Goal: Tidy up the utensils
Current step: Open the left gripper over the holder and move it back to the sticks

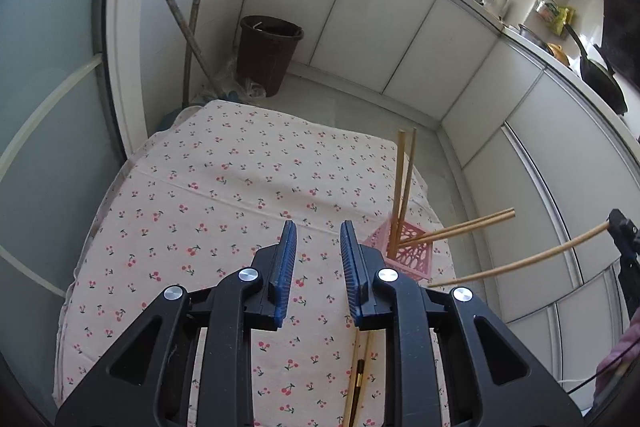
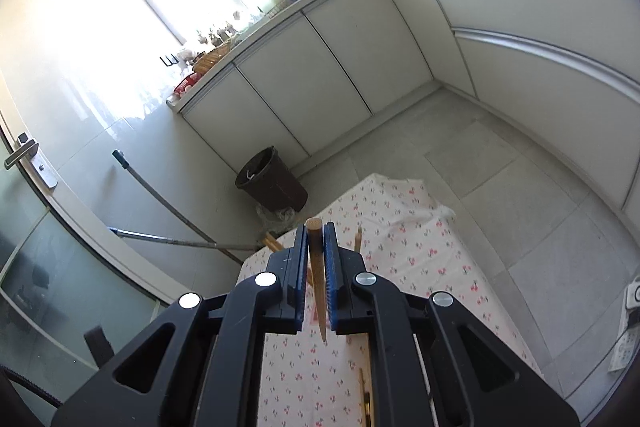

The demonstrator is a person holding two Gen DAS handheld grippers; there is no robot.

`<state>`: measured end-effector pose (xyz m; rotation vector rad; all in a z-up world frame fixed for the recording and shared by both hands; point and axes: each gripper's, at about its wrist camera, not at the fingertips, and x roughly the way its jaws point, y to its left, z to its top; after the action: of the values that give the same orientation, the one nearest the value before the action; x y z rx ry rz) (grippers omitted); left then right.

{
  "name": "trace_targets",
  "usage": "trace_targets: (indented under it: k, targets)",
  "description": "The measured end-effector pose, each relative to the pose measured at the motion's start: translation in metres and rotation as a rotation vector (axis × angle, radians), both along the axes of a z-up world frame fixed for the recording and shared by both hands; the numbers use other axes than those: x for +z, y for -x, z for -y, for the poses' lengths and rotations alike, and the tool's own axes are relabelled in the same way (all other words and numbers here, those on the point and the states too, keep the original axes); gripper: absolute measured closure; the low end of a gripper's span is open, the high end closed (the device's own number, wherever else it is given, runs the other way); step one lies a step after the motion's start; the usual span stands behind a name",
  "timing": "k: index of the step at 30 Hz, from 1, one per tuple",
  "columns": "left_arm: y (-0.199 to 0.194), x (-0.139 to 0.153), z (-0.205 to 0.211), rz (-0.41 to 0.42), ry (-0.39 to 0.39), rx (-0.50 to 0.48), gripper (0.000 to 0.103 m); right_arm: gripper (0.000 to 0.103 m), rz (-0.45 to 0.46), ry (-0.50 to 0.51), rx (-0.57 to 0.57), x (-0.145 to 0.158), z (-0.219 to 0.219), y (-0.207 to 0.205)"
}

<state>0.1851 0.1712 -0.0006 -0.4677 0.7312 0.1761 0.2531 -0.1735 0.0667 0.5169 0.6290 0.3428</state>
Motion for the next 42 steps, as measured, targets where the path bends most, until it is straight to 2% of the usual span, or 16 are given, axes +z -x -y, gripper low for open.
trace_targets:
  k: [6,9,14,22,25,28,30,31,35,39,42]
  targets:
    - [-0.001,0.002,-0.007,0.007,0.036,-0.003,0.079,0.093,0.031,0.091,-0.038,0.012,-0.026,-0.031]
    - [-0.005,-0.002,-0.004,-0.004,0.035,-0.01,0.078,0.092,0.022,0.125,-0.053,0.0,-0.038,-0.049]
    - [-0.009,-0.007,0.006,-0.02,0.024,-0.043,0.076,0.088,-0.04,0.101,-0.057,-0.03,-0.042,-0.065]
    - [-0.006,-0.005,0.028,-0.009,-0.043,-0.092,0.068,0.081,-0.018,0.204,-0.017,-0.042,-0.048,-0.024]
    - [-0.005,-0.008,0.039,-0.022,-0.062,-0.113,0.065,0.074,-0.038,0.248,0.005,-0.055,-0.05,-0.006]
    - [-0.003,-0.014,0.053,-0.039,-0.087,-0.141,0.063,0.073,-0.077,0.293,0.02,-0.074,-0.053,0.005]
    - [-0.001,-0.017,0.062,-0.048,-0.102,-0.156,0.058,0.068,-0.103,0.321,0.02,-0.086,-0.052,0.011]
    - [0.0,-0.019,0.065,-0.051,-0.107,-0.162,0.053,0.064,-0.116,0.327,0.018,-0.092,-0.051,0.013]
    - [0.003,-0.026,0.076,-0.065,-0.118,-0.177,0.033,0.058,-0.171,0.345,0.018,-0.111,-0.043,0.02]
    - [0.002,-0.037,0.088,-0.1,-0.15,-0.196,0.024,0.04,-0.195,0.346,0.015,-0.118,-0.036,0.03]
    - [0.0,-0.047,0.094,-0.127,-0.167,-0.206,0.018,0.033,-0.217,0.355,0.016,-0.125,-0.028,0.038]
